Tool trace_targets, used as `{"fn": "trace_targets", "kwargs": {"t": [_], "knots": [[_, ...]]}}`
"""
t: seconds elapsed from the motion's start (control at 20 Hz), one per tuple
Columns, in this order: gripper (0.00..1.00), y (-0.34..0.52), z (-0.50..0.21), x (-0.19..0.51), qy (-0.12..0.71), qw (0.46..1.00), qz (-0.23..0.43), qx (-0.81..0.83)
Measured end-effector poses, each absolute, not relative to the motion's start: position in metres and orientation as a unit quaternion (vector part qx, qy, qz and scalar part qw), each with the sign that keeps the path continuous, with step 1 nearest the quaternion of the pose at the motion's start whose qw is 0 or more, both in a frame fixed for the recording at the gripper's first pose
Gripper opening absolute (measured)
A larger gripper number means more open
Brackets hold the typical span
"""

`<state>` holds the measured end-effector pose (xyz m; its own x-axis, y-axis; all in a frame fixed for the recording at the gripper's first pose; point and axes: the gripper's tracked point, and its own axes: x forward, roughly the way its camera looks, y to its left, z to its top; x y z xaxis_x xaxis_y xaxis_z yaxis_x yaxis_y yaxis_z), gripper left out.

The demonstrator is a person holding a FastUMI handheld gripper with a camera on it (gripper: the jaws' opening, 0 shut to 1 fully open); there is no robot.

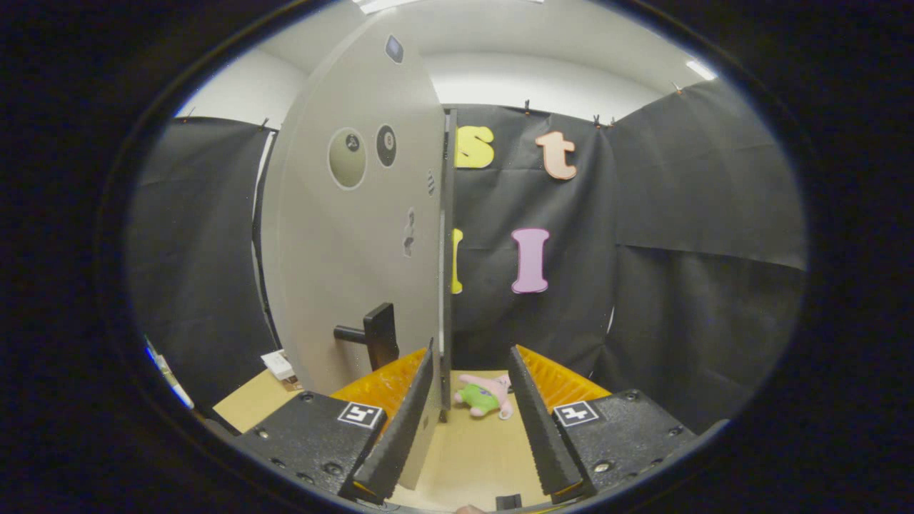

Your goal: Open the shoe cabinet door, grab the shoes and put them into the shoe cabinet, then close the shoe cabinet door.

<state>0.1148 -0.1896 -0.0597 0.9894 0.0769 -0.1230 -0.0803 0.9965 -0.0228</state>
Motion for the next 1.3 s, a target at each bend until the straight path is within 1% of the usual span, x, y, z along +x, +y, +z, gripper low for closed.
{"fn": "trace_targets", "kwargs": {"t": [0.35,0.55,0.75,1.05,1.3], "knots": [[0.73,-0.118,-0.063,0.120,0.072,0.996,0.049,-0.010],[0.73,-0.094,-0.061,0.127,0.067,0.997,0.044,-0.008],[0.74,-0.044,-0.062,0.135,0.070,0.996,0.049,-0.010],[0.83,0.021,-0.061,0.165,0.075,0.994,0.074,-0.018],[0.85,0.058,-0.076,0.204,0.091,0.991,0.101,-0.004]]}}
